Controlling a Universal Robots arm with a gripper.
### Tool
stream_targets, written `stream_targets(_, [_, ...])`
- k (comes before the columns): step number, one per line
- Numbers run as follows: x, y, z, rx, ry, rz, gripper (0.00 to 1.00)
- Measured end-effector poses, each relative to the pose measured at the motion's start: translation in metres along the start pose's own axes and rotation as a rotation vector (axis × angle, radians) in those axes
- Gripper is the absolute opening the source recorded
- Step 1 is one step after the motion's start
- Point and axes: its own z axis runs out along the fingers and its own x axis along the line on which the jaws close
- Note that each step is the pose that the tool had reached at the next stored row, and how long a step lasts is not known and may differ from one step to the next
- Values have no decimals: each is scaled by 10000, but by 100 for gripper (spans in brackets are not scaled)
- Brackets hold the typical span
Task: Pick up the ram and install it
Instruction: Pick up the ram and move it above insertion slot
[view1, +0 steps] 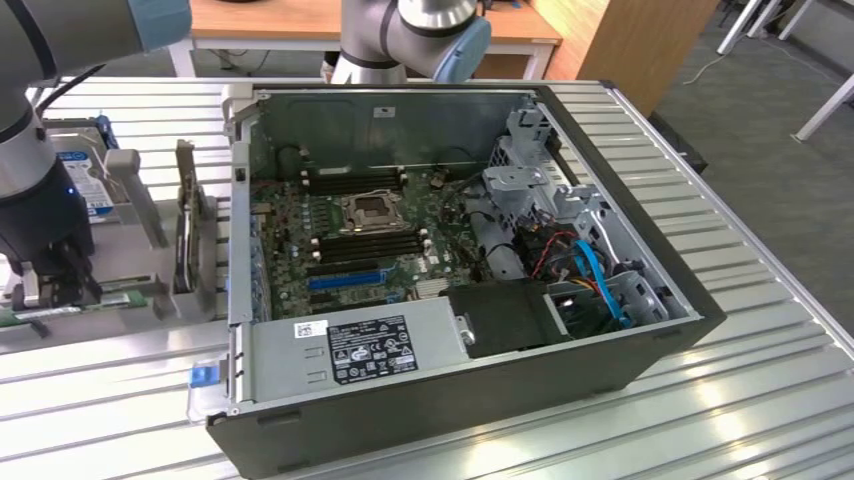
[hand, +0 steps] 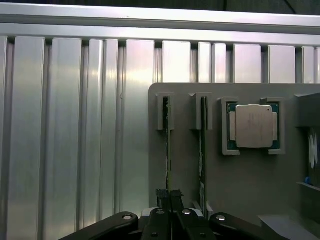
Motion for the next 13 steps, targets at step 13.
stream_targets(13, [-6, -20, -221, 0, -5, 7, 12])
